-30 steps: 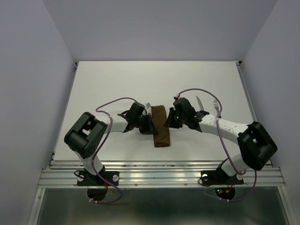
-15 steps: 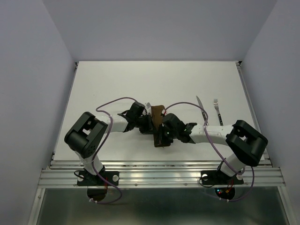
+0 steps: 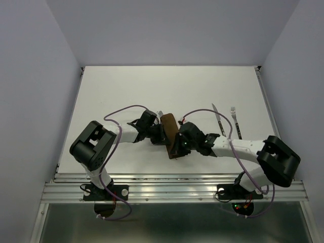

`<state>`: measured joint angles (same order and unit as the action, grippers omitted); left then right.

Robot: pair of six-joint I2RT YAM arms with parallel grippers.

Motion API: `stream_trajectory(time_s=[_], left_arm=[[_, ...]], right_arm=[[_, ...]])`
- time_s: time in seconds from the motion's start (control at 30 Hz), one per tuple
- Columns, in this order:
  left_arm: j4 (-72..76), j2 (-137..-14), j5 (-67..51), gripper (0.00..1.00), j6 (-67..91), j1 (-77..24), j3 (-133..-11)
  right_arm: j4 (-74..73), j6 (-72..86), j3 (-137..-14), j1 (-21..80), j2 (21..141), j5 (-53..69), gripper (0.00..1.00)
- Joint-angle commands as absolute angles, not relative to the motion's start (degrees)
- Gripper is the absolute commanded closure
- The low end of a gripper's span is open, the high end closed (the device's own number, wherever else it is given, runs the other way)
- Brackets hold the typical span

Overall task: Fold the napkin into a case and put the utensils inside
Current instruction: Smooth out the smaller rectangle-folded napkin at the center of the board.

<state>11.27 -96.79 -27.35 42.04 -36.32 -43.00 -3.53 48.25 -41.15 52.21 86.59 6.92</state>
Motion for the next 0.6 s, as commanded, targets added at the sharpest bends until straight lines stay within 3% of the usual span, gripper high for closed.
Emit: stream_trajectory(time_s=[0.0,0.17,0.57], left_arm=[[10.1,-96.1,-26.0,1.0,40.4,-36.7,-43.7],[10.0,-96.2,-26.1,1.0,40.3,-36.7,-43.6],[8.3,-94.8,-25.4,1.0,40.3,-36.7,-45.2]], right_arm=[[-6.5,48.3,-41.3,52.4,77.5,-1.1,0.95],[-7.6,49.1,-40.1,52.4,76.4,-4.6,0.95],[-7.7,48.9,-42.5,52.4,88.4,-3.1,0.98]])
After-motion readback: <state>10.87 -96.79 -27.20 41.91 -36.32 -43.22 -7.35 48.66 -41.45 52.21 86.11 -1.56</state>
